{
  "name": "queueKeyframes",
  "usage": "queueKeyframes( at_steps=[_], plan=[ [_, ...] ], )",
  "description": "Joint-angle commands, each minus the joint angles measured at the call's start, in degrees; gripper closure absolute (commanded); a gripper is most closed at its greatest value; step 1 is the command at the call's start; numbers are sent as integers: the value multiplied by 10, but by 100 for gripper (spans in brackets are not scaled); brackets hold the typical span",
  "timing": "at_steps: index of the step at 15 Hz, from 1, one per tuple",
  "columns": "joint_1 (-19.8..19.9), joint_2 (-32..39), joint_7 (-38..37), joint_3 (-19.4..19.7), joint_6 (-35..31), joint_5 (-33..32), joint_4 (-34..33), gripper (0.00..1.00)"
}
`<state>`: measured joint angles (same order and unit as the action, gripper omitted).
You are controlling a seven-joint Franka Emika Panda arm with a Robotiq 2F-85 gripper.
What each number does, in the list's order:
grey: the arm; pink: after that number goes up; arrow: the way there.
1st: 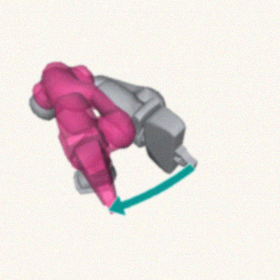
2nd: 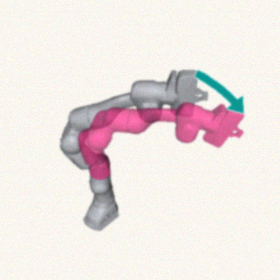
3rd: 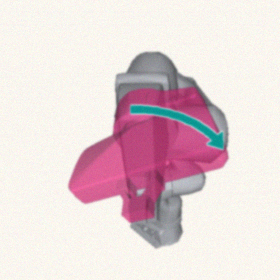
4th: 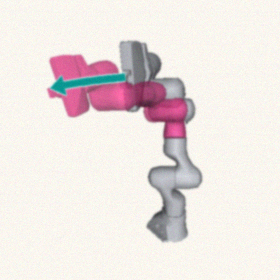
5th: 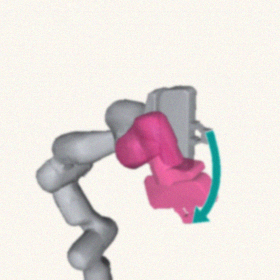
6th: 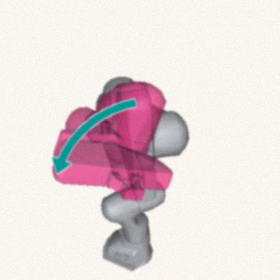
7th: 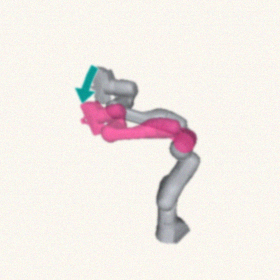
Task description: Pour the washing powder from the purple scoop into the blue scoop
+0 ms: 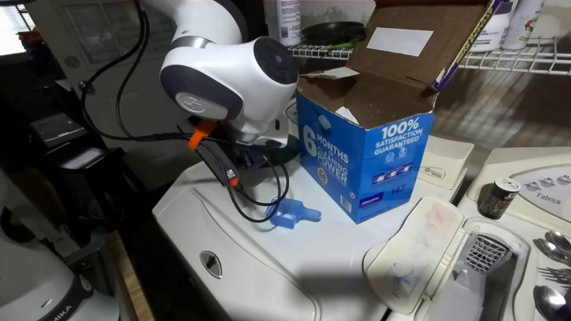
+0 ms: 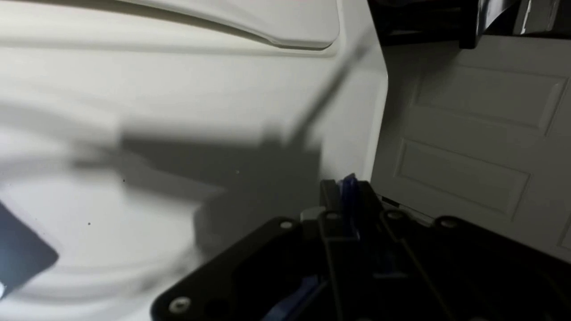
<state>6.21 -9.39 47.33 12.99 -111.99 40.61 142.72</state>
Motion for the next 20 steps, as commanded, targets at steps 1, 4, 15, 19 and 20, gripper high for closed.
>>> queueKeyframes(
  at_steps=[1, 4, 15, 19, 20],
  plan=[
    [12, 8, -9, 3, 25, 18, 2, 97],
    [19, 17, -2, 8, 51, 28, -1, 97],
    [48, 58, 2, 18, 91, 61, 2, 97],
    [54, 78, 4, 16, 98, 66, 0, 97],
    [55, 82, 3, 15, 97, 66, -1, 97]
  ],
)
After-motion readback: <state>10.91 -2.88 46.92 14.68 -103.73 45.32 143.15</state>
